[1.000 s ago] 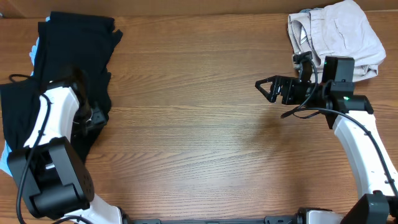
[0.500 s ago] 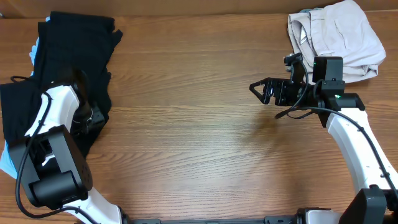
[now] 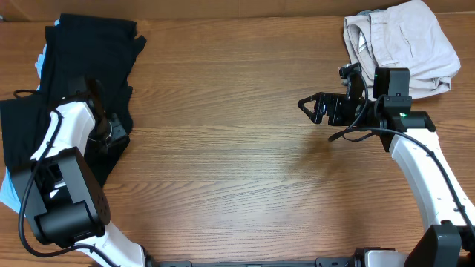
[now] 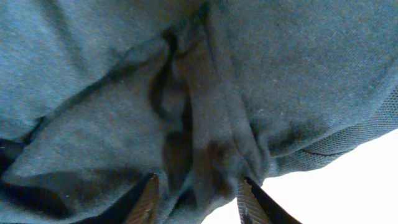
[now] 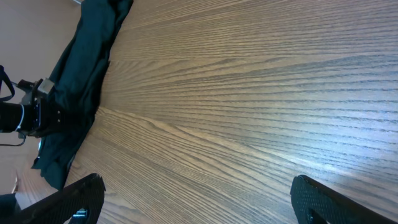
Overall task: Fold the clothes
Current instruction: 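Reach the left gripper to the black clothes pile and grasp the top garment, then lift the black shirt with the left gripper and drag it rightward onto the open table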
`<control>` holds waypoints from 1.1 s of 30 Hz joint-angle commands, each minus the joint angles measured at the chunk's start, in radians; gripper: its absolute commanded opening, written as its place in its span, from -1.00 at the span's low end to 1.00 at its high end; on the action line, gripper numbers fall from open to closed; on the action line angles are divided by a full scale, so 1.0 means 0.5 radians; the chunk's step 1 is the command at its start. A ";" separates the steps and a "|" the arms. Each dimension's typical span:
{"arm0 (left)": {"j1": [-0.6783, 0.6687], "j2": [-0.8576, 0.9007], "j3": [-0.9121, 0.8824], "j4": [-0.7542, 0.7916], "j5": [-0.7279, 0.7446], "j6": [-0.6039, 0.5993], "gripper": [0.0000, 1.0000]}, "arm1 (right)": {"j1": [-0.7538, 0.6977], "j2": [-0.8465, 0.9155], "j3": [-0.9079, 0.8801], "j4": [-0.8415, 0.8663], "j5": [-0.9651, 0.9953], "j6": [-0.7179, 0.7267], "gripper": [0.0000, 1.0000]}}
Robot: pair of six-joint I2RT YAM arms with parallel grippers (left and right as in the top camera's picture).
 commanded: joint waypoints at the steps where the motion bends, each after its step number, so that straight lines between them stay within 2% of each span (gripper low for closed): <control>1: 0.005 0.034 0.011 0.009 0.045 -0.021 -0.32 | 0.008 -0.001 0.043 0.011 0.005 0.001 0.99; 9: 0.005 0.034 0.011 0.072 0.082 -0.028 -0.92 | 0.008 -0.001 0.043 0.011 0.005 0.000 0.99; 12: 0.004 0.034 0.011 0.122 0.124 -0.027 -0.92 | 0.008 -0.001 0.043 0.011 0.005 -0.001 1.00; 18: 0.004 0.023 0.110 0.082 0.431 -0.018 -0.92 | 0.008 -0.001 0.043 0.011 0.004 -0.007 1.00; 23: 0.003 0.015 0.488 -0.240 0.760 0.088 -0.92 | 0.008 -0.001 0.043 0.005 0.005 -0.008 1.00; 29: -0.072 0.015 1.113 -0.746 0.814 0.184 -0.92 | 0.008 -0.001 0.043 0.006 -0.005 -0.004 1.00; 33: -0.229 0.015 1.464 -1.013 0.813 0.270 -0.92 | 0.006 -0.002 0.044 0.019 -0.020 0.056 1.00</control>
